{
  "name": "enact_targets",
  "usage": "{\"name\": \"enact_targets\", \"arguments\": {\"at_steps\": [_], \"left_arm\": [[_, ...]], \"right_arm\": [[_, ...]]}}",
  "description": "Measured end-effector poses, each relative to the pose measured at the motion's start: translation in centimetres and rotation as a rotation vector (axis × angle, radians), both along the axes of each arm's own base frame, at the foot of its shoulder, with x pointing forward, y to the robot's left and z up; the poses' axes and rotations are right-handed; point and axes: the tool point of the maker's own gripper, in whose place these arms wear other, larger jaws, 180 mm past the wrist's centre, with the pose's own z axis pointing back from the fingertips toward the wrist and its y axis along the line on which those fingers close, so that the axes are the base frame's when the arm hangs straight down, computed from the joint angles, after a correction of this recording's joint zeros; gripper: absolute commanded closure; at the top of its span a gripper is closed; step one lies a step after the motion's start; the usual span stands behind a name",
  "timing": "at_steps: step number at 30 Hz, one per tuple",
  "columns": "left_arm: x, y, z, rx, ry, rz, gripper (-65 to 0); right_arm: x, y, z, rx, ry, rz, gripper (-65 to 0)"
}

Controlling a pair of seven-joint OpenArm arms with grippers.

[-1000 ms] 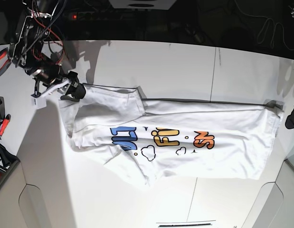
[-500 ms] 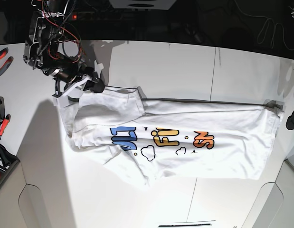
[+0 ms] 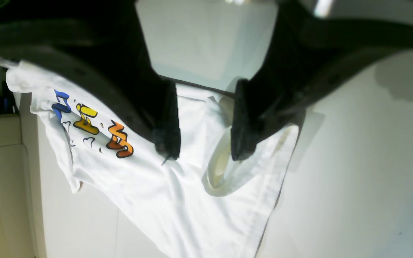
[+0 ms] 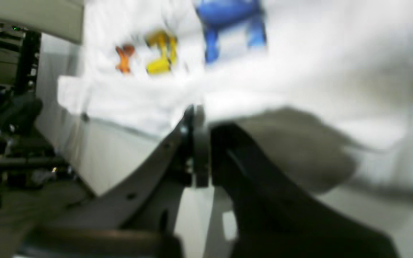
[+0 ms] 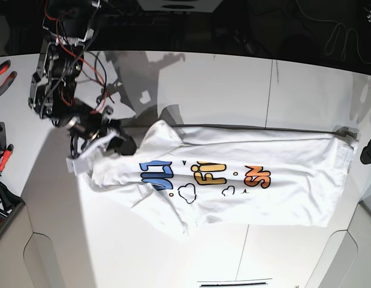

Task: Layout the t-shirt on the table in an organized manner, then fold the t-shirt properly
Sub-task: 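Lower the folded hem with both grippers and smooth it flat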

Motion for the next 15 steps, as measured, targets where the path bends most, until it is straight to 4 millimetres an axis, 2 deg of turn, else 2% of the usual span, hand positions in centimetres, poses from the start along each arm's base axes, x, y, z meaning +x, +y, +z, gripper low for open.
{"name": "enact_targets", "arguments": {"at_steps": [5, 8, 9, 12, 15], "left_arm": [[0.0, 0.0, 0.0, 0.000, 0.001, 0.000, -27.5], [0.0, 0.0, 0.0, 0.000, 0.001, 0.000, -27.5], [0.0, 0.0, 0.0, 0.000, 0.000, -0.001, -27.5], [0.0, 0.0, 0.0, 0.000, 0.000, -0.001, -27.5], [0.0, 0.0, 0.0, -0.002, -0.001, 0.000, -27.5]], "right_arm": [[3.1, 0.4, 1.3, -0.092, -0.085, 0.008, 0.0], [4.4, 1.4, 1.6, -0.130, -0.115, 0.040, -22.6], [4.5, 1.8, 1.6, -0.137, -0.120, 0.053, -27.0], [4.3, 3.2, 1.0, -0.144, -0.111, 0.096, -28.2], [4.4, 4.1, 1.3, -0.142, -0.131, 0.117, -28.2]]}}
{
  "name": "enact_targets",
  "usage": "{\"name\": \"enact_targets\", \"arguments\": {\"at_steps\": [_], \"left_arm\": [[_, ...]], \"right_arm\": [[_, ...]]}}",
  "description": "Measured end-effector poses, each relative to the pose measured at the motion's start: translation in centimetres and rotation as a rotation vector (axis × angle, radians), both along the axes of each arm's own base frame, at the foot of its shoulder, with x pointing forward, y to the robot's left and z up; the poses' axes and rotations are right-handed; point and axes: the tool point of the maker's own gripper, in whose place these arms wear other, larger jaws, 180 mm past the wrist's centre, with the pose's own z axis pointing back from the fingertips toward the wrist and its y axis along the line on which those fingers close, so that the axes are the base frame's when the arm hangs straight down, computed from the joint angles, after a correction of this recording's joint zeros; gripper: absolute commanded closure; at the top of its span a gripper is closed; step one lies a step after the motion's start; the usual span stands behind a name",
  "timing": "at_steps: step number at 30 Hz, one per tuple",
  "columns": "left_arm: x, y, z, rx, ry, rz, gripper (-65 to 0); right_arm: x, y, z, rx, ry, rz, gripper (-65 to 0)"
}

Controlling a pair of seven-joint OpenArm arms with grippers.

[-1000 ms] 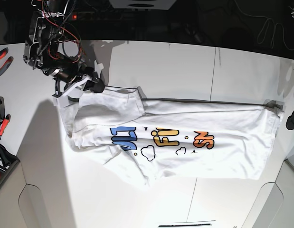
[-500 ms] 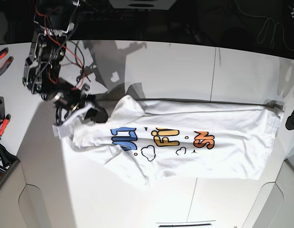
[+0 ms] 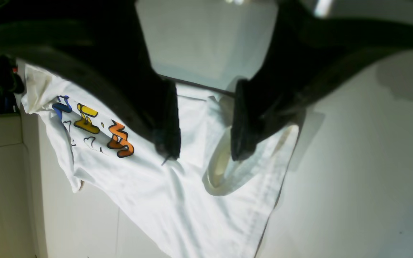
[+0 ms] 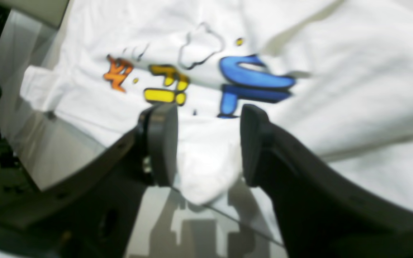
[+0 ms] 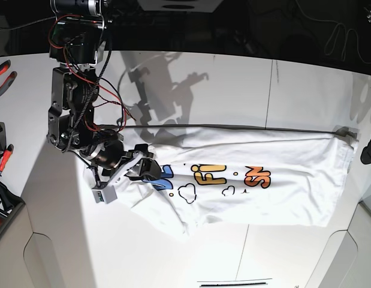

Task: Layout the t-shirt on the table in an organized manner, then fold the t-shirt properly
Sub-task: 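Lower the folded hem with both grippers and smooth it flat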

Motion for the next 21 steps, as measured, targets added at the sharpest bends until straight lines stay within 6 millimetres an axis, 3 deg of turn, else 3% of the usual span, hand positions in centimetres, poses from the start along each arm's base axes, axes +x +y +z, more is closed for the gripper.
{"name": "enact_targets", "arguments": {"at_steps": [3, 4, 6, 10, 16, 18, 21], "left_arm": [[0.0, 0.0, 0.0, 0.000, -0.001, 0.000, -27.5], [0.0, 0.0, 0.0, 0.000, -0.001, 0.000, -27.3], [0.2, 0.0, 0.3, -0.013, -0.016, 0.005, -23.5], [0.5, -0.2, 0.7, -0.013, -0.032, 0.001, -8.8], [2.8, -3.2, 2.6, 0.119, -0.078, -0.105, 0.0], [3.4, -4.6, 1.5, 0.219, -0.052, -0.162, 0.0], [3.4, -6.5, -1.7, 0.375, 0.031, -0.278, 0.0]], "right_arm": [[0.1, 0.3, 0.2, 0.000, -0.007, 0.008, -26.5], [0.1, 0.3, 0.2, 0.002, -0.007, 0.008, -21.4], [0.0, 0.3, 0.2, -0.004, 0.000, 0.015, -0.7], [-0.1, -0.5, 1.1, -0.035, -0.002, 0.022, 0.0], [-0.3, -3.8, 4.4, -0.069, -0.114, -0.071, 0.0], [-0.8, -4.6, 4.7, -0.085, -0.133, -0.094, 0.0], [-1.3, -5.7, 3.3, -0.160, -0.115, -0.110, 0.0]]}}
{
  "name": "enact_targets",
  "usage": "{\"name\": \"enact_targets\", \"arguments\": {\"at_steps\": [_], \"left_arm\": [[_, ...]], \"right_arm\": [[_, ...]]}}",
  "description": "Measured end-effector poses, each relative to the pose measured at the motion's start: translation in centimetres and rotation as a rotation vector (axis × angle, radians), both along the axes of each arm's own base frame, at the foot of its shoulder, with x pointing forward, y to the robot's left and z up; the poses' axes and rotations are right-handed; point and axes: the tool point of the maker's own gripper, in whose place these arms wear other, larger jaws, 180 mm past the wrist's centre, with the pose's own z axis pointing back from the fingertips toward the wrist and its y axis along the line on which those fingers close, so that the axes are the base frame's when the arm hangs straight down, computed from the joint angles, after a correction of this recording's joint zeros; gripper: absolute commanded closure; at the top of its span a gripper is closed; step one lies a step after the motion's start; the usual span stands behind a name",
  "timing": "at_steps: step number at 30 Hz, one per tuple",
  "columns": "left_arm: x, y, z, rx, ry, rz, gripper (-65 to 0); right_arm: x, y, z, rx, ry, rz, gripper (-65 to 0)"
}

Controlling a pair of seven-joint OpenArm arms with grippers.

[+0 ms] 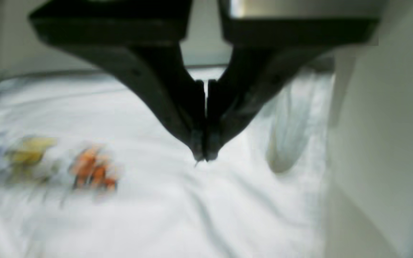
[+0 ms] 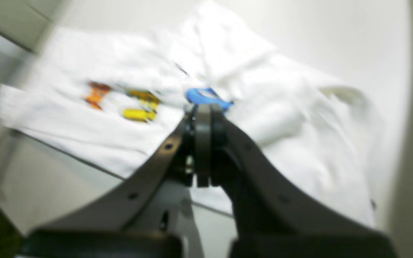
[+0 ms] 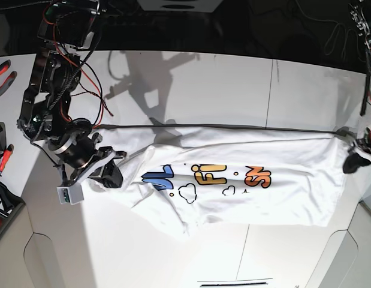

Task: Layout the t-shirt on the table in an organized manner, then fold the t-shirt properly
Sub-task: 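Lower the folded hem with both grippers and smooth it flat, then release the fold and raise the right gripper off the shirt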

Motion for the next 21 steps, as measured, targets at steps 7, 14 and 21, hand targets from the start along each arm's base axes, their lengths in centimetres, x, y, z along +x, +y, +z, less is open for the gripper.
{"name": "enact_targets", "arguments": {"at_steps": [7, 14, 21], "left_arm": [[0.6, -1.5, -3.0, 0.160, 0.056, -0.018, 0.0], [0.5, 0.2, -4.6, 0.319, 0.072, 0.088, 0.0], [-1.1, 2.0, -6.7, 0.330, 0.105, 0.151, 0.0]], "right_arm": [[-0.1, -2.5, -1.9, -0.131, 0.021, -0.091, 0.0], [0.3, -4.8, -2.6, -0.248, 0.025, -0.128, 0.0], [-1.1, -4.2, -7.8, -0.207, 0.137, -0.109, 0.0]]}}
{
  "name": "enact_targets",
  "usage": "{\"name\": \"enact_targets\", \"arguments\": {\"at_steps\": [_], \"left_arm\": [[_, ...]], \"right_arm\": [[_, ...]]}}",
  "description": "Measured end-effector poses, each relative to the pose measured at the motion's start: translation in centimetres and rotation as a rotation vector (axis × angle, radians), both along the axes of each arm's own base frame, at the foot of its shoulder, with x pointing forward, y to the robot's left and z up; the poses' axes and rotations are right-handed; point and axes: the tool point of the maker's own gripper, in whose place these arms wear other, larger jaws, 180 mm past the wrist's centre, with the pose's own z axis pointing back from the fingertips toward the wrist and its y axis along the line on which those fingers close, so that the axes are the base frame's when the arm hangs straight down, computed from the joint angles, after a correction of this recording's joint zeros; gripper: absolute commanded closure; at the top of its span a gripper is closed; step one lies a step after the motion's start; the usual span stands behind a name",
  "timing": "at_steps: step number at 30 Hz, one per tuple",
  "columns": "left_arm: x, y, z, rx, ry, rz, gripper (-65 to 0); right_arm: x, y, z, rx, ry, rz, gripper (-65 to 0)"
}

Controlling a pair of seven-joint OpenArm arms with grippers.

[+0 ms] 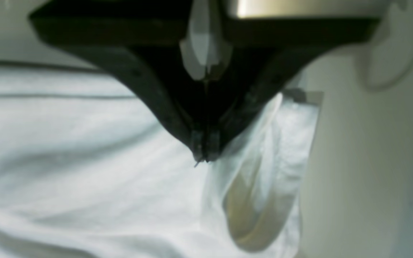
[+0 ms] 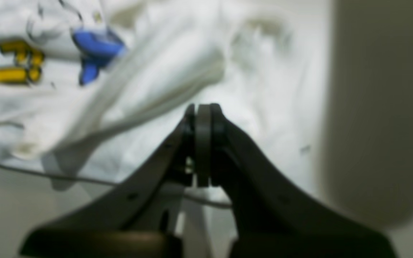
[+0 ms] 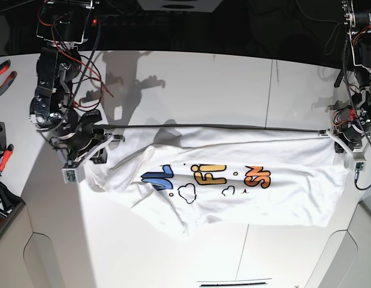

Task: Layout the t-shirt on the table in an organized manner, then fold the t-shirt properly
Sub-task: 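Release the fold and raise the right gripper off the shirt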

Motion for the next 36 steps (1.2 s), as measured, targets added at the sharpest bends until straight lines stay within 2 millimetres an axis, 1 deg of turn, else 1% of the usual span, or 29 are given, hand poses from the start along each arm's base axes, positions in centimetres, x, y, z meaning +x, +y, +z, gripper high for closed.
{"name": "enact_targets", "arguments": {"at_steps": [2, 3, 4, 10, 14, 18, 23, 26, 28, 33, 36], "left_arm": [[-0.1, 0.2, -0.2, -0.004, 0.006, 0.003, 0.0], [-0.2, 0.2, -0.3, -0.006, 0.011, 0.006, 0.0], [-0.2, 0.2, -0.4, -0.009, 0.014, 0.005, 0.0], [-0.8, -0.3, -1.0, -0.045, 0.061, 0.000, 0.0], [-1.6, -0.6, -1.4, -0.112, 0.109, 0.010, 0.0], [-3.0, -0.8, -1.9, -0.160, 0.122, 0.002, 0.0], [-5.3, -0.3, -2.1, -0.217, 0.104, 0.042, 0.0], [-7.5, 0.1, -2.0, -0.246, 0.114, 0.061, 0.0], [-9.0, 0.3, -1.9, -0.267, 0.124, 0.067, 0.0], [-12.7, 1.7, -1.4, -0.260, 0.140, 0.114, 0.0], [-13.9, 1.8, -1.2, -0.258, 0.135, 0.129, 0.0]], "right_arm": [[-0.9, -0.2, -2.0, 0.003, 0.062, -0.001, 0.0], [-1.3, -0.5, -2.8, -0.003, 0.086, -0.001, 0.0], [-1.5, -0.8, -3.1, -0.004, 0.095, -0.003, 0.0], [-2.6, -2.8, -3.8, -0.052, 0.144, 0.006, 0.0], [-4.6, -3.7, -4.4, -0.055, 0.192, 0.011, 0.0], [-7.3, -3.8, -4.3, -0.066, 0.205, 0.017, 0.0], [-10.8, -4.0, -3.7, -0.118, 0.251, 0.044, 0.0], [-12.2, -4.2, -3.3, -0.146, 0.280, 0.057, 0.0], [-12.9, -4.3, -3.3, -0.157, 0.291, 0.062, 0.0], [-13.7, -4.2, -3.5, -0.157, 0.316, 0.066, 0.0], [-14.0, -4.2, -3.6, -0.153, 0.319, 0.066, 0.0]]}}
